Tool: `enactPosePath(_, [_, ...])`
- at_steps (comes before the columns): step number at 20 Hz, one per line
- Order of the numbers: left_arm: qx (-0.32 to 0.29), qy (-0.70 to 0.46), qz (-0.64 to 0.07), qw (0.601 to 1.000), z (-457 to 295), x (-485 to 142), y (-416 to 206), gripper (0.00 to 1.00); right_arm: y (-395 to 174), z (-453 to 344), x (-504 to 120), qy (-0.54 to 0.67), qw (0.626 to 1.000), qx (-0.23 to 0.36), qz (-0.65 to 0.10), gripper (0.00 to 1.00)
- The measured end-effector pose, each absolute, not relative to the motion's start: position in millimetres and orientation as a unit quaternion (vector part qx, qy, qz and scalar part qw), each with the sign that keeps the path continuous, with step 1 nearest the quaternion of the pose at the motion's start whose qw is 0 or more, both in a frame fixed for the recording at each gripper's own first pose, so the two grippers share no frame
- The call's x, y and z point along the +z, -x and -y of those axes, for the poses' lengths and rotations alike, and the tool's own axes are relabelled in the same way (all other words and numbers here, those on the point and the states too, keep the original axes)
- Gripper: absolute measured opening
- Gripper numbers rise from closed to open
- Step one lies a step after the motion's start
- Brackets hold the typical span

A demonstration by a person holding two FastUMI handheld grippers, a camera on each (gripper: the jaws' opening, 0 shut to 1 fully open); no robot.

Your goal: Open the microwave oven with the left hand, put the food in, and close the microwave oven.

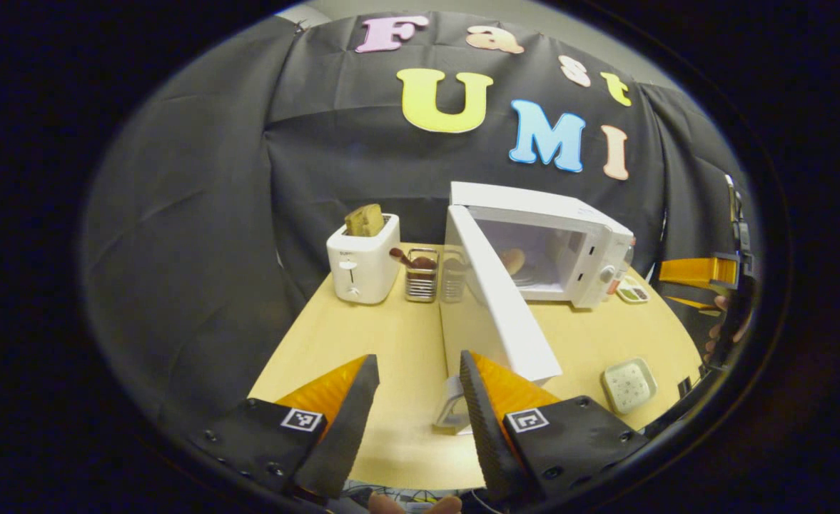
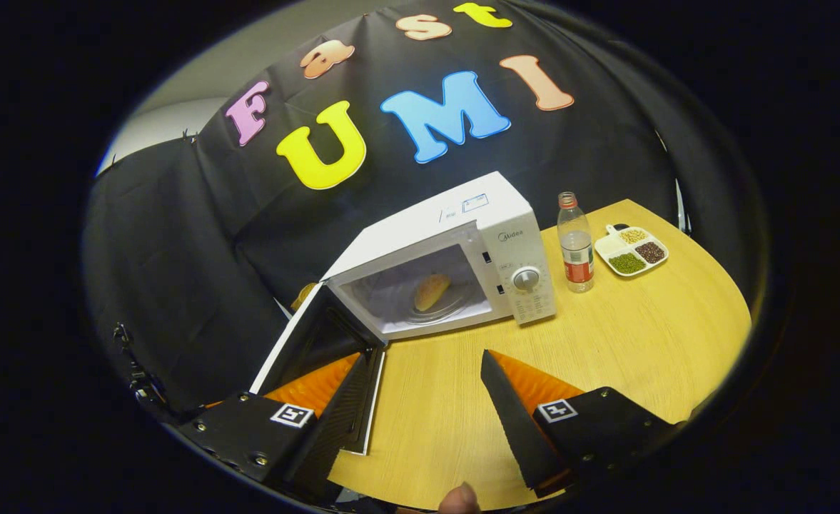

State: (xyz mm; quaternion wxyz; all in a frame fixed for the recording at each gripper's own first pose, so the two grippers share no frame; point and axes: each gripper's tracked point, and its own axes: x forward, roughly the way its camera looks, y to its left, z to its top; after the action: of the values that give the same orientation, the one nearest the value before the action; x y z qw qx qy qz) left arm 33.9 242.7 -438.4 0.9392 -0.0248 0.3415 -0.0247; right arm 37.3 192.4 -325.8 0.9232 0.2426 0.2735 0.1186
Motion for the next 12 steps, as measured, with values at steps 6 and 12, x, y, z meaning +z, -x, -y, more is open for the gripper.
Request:
enactPosePath(6, [-0.029,0.029,-0.355,0.934,-213.2,-435.8,-34.3,0.83,28.8,-140.2,-312.1,-0.258,0.922,0.124,-0.260,0.98])
enactPosePath(12, [-0.021,0.013,-0.362,0.932,-170.8,-436.9,-42.2,0.78,88.4,-69.5,-306.6,-0.315,0.910,0.112,-0.245,0.98])
